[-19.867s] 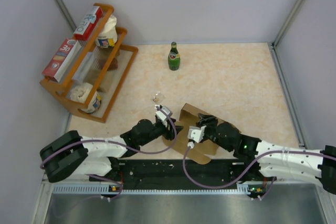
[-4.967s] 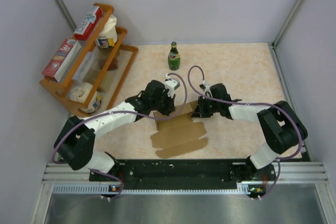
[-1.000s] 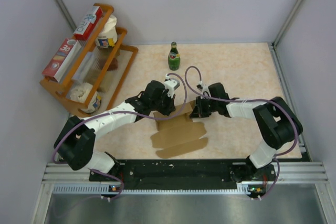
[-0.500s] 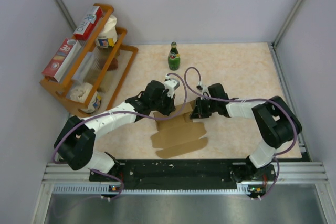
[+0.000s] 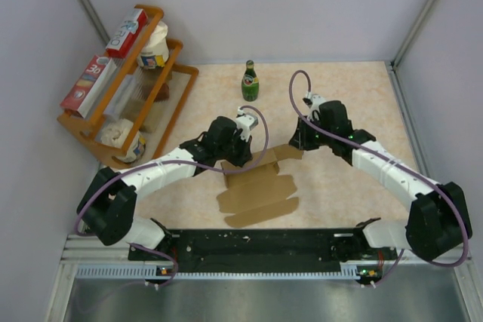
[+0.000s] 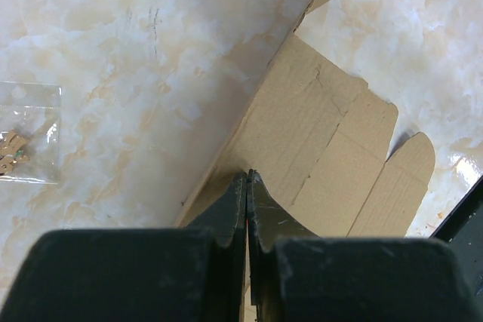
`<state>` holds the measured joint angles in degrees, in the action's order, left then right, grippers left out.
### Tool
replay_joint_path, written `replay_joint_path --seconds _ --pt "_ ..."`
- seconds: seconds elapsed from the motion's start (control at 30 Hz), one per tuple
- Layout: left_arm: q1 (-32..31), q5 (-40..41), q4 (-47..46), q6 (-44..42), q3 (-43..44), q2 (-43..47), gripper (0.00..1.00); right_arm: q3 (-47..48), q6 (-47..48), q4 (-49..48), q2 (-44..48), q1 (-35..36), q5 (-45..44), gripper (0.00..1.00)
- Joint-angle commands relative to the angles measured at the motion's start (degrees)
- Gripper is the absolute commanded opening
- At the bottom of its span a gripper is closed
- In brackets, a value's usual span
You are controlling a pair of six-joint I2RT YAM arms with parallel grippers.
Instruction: Fold the paper box
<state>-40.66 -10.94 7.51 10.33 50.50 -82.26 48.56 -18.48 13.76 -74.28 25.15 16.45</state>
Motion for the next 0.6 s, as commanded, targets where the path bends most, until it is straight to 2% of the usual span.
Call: replay_joint_path --seconds 0.0,0.07,0.23,0.37,0.57 --pt "-0.3 0.0 1.7 0.0 -1.7 0.8 0.0 5.4 5.0 9.9 2.0 -1.0 -8.7 0.26" --pt "-0.3 0.1 1.7 -0.1 -1.8 1.0 0.0 6.4 6.9 12.2 1.8 -1.1 -11.3 0.3" --pt "-0.3 -0.1 1.7 0.0 -1.5 0.8 0.0 7.9 11.2 13.9 0.6 -1.1 -12.3 0.53" --pt "-0.3 -0.1 1.8 -0.1 -1.4 0.8 0.0 10.2 14.6 14.8 -2.1 -1.2 -12.0 0.57" --pt "-0.3 -0.4 1.9 0.0 -0.9 0.5 0.0 13.5 20.6 14.7 -7.4 -1.2 -7.8 0.56"
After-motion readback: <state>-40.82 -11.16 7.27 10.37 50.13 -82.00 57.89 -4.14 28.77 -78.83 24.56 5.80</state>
